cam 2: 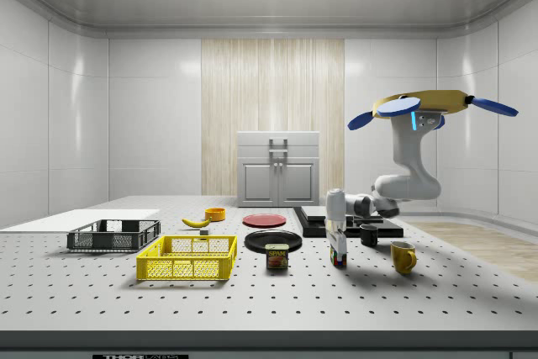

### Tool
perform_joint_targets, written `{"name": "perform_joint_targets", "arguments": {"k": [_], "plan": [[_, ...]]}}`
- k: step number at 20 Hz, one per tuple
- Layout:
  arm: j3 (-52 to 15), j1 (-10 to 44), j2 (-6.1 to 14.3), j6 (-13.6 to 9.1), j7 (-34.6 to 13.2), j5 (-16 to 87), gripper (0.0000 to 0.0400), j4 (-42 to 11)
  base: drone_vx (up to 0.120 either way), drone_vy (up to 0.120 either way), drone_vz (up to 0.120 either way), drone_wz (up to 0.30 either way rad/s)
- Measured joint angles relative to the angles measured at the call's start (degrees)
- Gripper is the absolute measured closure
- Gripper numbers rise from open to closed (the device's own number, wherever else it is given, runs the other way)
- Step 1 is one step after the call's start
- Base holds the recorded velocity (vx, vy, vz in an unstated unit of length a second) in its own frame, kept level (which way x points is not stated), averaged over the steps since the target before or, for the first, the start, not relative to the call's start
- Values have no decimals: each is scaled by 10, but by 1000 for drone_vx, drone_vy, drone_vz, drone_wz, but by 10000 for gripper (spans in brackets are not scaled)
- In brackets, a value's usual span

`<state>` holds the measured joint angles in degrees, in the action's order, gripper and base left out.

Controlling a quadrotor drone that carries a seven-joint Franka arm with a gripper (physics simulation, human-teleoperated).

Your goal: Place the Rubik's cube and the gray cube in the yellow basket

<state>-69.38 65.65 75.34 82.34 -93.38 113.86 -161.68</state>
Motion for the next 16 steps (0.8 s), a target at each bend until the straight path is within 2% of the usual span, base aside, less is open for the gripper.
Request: {"name": "perform_joint_targets", "arguments": {"k": [3,6,16], "plan": [[-1,3,4,4,-1,-2,36,1,0,0,0,0],[-2,5,8,8,-3,-4,57,2,0,0,0,0],[-8,10,20,18,-5,-13,69,3,0,0,0,0]]}}
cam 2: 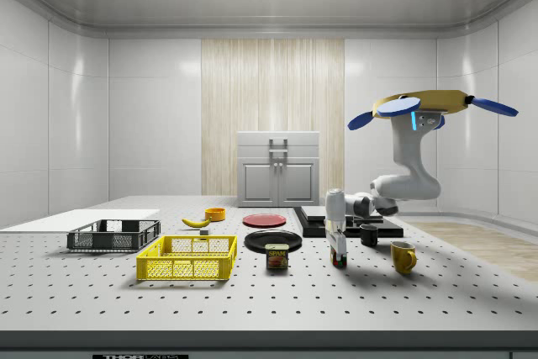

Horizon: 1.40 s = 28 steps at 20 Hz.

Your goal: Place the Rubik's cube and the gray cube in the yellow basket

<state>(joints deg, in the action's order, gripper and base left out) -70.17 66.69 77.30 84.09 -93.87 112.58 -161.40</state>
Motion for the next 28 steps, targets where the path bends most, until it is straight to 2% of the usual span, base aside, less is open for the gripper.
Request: {"name": "perform_joint_targets", "arguments": {"k": [4,9,16,19,23,28], "plan": [[-24,2,3,-6,-6,-24,73,-5,0,0,20,0],[-57,6,7,-13,-12,-57,76,-11,0,0,120,0],[-75,10,18,-8,-18,-78,77,-12,6,0,120,0],[-78,12,24,-3,-19,-83,77,-12,120,0,120,0],[-81,13,31,3,-21,-87,77,-12,120,0,0,0],[-82,15,39,11,-22,-92,77,-12,120,104,0,0]]}}
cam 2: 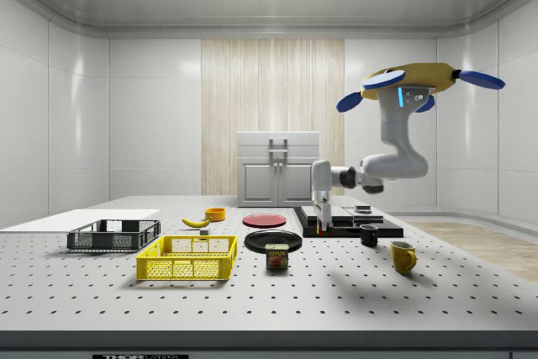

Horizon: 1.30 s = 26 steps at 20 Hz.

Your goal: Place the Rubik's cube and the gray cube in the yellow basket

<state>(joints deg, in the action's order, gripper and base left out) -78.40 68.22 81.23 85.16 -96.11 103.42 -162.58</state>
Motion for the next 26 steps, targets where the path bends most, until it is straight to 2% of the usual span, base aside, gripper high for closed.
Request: {"name": "perform_joint_targets", "arguments": {"k": [4,6,26], "plan": [[-1,1,7,6,-1,-3,77,0,120,0,0,0],[-2,2,10,9,-2,-4,77,0,120,0,120,0],[-5,8,37,34,-7,-16,77,2,120,-10,0,0]]}}
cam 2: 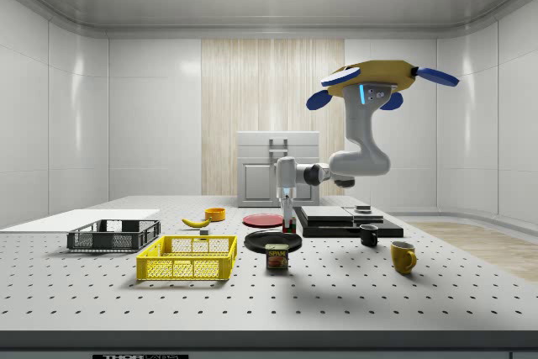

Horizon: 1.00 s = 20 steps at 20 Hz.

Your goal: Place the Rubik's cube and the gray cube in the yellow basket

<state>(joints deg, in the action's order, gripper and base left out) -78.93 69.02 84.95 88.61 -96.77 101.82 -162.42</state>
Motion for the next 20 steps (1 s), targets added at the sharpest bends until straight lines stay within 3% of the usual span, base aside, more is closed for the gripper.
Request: {"name": "perform_joint_targets", "arguments": {"k": [20], "plan": [[-2,4,21,19,-3,-8,77,1,120,0,0,0]]}}
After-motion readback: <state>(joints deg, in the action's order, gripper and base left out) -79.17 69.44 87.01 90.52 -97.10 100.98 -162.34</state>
